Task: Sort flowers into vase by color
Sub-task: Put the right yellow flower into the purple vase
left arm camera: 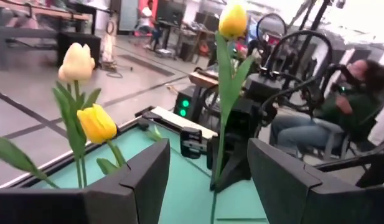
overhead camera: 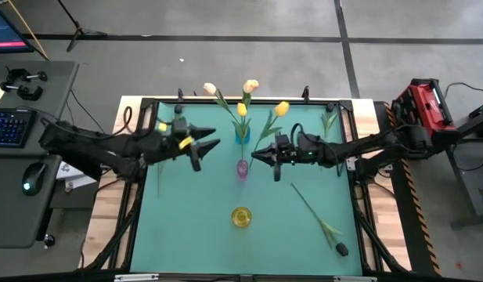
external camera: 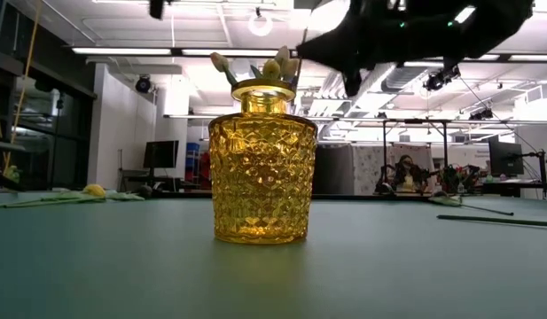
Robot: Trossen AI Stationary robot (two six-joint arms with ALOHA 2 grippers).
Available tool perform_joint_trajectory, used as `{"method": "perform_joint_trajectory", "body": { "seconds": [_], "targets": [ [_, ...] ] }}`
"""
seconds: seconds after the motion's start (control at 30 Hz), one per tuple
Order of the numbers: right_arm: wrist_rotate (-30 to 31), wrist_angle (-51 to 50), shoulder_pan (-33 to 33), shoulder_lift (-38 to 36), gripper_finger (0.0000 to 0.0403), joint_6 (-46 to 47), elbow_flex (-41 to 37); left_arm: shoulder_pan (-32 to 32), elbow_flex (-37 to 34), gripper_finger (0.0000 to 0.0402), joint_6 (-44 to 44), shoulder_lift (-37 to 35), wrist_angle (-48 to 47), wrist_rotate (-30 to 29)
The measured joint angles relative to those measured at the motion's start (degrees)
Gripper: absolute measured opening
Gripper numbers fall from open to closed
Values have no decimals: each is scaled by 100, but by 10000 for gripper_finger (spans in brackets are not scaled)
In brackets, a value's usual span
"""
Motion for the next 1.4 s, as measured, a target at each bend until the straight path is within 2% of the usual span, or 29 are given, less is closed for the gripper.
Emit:
{"method": "perform_joint_trajectory", "body": {
  "seconds": [0.17,0.33,0.43,0.67,0.83,0.97,1.17,1.4],
  "targets": [
    [65,-9,-68,499,0,-401,330,657,-4,202,25,74,7,664],
    [260,-41,-144,768,0,-423,382,856,-2,202,464,41,-45,801],
    [603,-8,-162,892,0,-396,389,1049,0,202,812,41,-152,868],
    [938,160,-147,1245,0,51,567,1602,-2,202,1020,-24,-298,2056],
    [1161,-155,22,1528,0,210,948,1872,-2,202,1020,-250,-306,2526],
    [1369,-692,146,1587,0,207,1135,1960,0,202,1020,-449,-310,2633],
    [1510,-778,197,1585,0,160,1152,1960,0,202,996,-589,-303,2524],
    [1328,-1017,202,1581,0,17,1152,1960,-2,202,811,-591,-303,2504]
  ]
}}
